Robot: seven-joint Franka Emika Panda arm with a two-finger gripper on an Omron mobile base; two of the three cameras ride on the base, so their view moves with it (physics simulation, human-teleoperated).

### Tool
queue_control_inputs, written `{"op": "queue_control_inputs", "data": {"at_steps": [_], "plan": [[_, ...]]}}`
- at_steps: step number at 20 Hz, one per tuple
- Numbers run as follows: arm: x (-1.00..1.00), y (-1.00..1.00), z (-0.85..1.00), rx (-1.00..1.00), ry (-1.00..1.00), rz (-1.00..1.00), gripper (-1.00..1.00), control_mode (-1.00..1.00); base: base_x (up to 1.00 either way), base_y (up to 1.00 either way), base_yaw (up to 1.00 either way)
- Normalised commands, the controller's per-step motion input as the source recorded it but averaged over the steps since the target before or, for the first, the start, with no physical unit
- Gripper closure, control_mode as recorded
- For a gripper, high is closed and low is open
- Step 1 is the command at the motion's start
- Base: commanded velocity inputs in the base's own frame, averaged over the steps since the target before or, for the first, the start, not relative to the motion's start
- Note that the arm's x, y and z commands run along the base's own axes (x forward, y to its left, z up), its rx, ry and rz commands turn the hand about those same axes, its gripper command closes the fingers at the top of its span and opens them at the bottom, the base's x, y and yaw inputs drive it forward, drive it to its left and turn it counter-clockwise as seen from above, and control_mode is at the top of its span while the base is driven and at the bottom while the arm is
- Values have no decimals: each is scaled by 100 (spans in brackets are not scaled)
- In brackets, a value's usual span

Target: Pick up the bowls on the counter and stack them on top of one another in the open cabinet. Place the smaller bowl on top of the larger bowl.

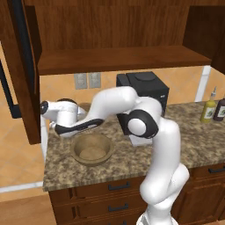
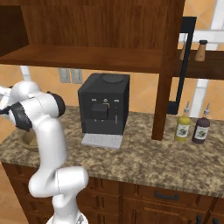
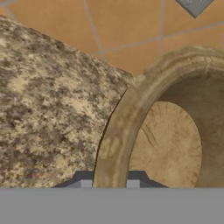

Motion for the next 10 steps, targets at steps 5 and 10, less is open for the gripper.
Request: {"op": "queue_control_inputs", "data": {"at_steps": [5,10], "plan": [[-100,0,20,0,1,0,100,-100,0,0,0],[-96,-7,-40,-1,11,0,100,-100,0,0,0]]}}
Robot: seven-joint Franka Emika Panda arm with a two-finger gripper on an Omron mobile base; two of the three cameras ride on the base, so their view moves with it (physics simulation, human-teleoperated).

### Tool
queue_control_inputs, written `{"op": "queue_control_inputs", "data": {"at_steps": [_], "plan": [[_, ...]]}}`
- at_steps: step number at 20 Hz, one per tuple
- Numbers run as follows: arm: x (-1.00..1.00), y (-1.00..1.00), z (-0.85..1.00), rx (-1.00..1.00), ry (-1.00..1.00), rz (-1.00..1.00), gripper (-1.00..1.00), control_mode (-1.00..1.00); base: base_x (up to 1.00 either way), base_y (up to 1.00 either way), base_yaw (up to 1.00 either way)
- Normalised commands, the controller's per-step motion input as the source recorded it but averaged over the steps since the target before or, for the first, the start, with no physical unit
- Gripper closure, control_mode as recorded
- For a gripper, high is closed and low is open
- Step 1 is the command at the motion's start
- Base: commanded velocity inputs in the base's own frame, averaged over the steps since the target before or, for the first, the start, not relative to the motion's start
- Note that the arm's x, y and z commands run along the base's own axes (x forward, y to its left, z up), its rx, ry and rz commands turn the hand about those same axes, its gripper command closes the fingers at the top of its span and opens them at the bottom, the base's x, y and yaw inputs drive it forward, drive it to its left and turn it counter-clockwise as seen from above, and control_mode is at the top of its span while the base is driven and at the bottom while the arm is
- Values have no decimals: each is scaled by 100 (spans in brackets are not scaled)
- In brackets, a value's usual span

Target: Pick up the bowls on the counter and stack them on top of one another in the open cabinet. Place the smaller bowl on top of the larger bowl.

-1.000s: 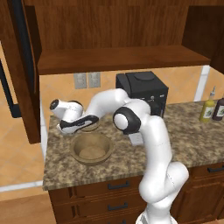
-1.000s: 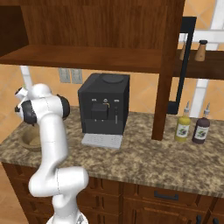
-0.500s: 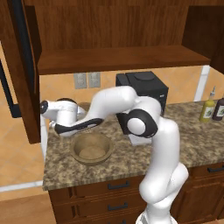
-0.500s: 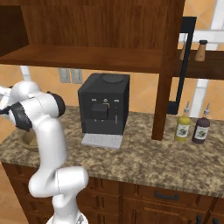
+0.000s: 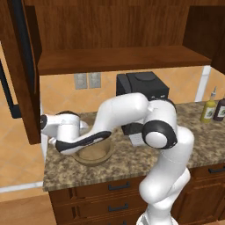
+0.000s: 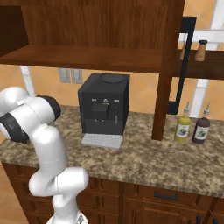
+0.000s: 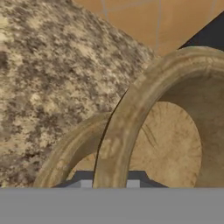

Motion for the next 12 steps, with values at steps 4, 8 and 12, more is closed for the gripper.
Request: {"op": "queue_control_inputs", "data": {"at_steps": [4,8,12], "plan": [[-27,-1,-62,-1,17,0,100,-100,0,0,0],[5,0,-34,0,9,0,-100,-100,0,0,0],[-5,0,10,0,0,0,-100,-100,0,0,0]]}}
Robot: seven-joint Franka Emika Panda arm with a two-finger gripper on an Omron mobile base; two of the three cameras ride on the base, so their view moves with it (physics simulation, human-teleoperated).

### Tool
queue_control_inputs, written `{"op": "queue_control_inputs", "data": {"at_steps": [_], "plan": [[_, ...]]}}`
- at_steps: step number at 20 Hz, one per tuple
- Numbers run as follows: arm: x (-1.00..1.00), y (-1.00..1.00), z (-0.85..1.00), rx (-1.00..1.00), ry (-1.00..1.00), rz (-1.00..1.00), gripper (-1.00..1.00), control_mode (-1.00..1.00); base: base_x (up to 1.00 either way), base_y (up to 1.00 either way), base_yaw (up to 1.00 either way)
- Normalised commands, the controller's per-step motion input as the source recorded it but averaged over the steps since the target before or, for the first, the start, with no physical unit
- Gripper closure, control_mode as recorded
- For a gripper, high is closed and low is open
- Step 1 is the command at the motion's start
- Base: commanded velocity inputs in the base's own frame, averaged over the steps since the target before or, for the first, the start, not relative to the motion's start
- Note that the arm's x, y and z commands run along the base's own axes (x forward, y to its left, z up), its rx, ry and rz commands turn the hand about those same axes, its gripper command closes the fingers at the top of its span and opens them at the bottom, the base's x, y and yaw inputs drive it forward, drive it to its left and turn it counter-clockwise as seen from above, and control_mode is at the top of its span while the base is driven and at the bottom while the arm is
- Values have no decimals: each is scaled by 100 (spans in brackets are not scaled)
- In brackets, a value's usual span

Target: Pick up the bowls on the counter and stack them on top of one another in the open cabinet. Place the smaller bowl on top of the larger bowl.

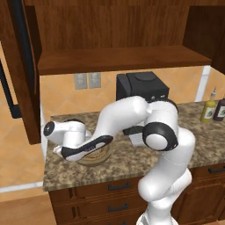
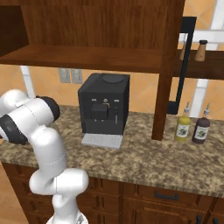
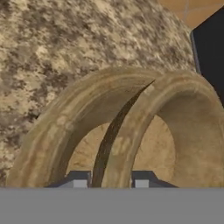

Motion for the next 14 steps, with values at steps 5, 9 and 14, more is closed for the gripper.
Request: {"op": "queue_control_inputs", "data": {"at_steps": [5,9,14], "plan": [[-69,4,31,1,0,0,-100,-100,0,0,0],[-89,18,18,0,0,0,-100,-100,0,0,0],[-45,1,30,0,1,0,-100,-100,0,0,0]]}}
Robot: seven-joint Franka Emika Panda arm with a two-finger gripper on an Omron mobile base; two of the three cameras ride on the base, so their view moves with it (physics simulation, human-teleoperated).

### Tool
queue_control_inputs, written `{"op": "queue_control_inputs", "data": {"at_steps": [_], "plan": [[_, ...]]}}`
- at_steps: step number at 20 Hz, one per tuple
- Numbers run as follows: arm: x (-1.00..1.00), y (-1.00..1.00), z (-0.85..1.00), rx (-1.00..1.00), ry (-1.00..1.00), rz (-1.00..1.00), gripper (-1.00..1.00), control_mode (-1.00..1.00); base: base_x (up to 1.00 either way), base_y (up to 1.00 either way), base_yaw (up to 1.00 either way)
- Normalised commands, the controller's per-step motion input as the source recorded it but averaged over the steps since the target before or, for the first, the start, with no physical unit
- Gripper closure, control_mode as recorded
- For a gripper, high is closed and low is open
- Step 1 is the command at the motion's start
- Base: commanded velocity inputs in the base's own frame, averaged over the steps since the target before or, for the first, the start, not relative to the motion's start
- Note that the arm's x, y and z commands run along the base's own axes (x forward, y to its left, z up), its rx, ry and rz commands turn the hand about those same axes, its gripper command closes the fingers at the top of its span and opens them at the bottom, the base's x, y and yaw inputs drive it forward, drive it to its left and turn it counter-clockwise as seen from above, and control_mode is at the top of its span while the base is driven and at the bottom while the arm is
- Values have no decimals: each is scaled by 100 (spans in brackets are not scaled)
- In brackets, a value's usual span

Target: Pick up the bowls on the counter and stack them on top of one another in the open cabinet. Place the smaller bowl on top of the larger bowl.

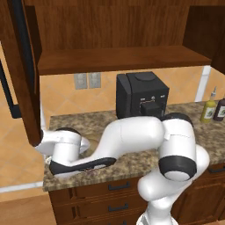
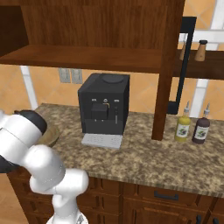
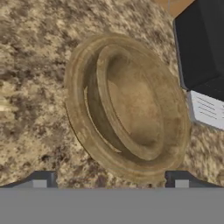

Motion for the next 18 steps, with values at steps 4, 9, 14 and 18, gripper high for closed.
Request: {"op": "queue_control_inputs", "data": {"at_steps": [4,9,14,18], "plan": [[-1,-20,-43,0,14,0,-100,-100,0,0,0],[24,-22,-20,0,3,0,-100,-100,0,0,0],[17,-18,-41,0,8,0,-100,-100,0,0,0],[13,-7,-41,-3,2,0,100,-100,0,0,0]]}}
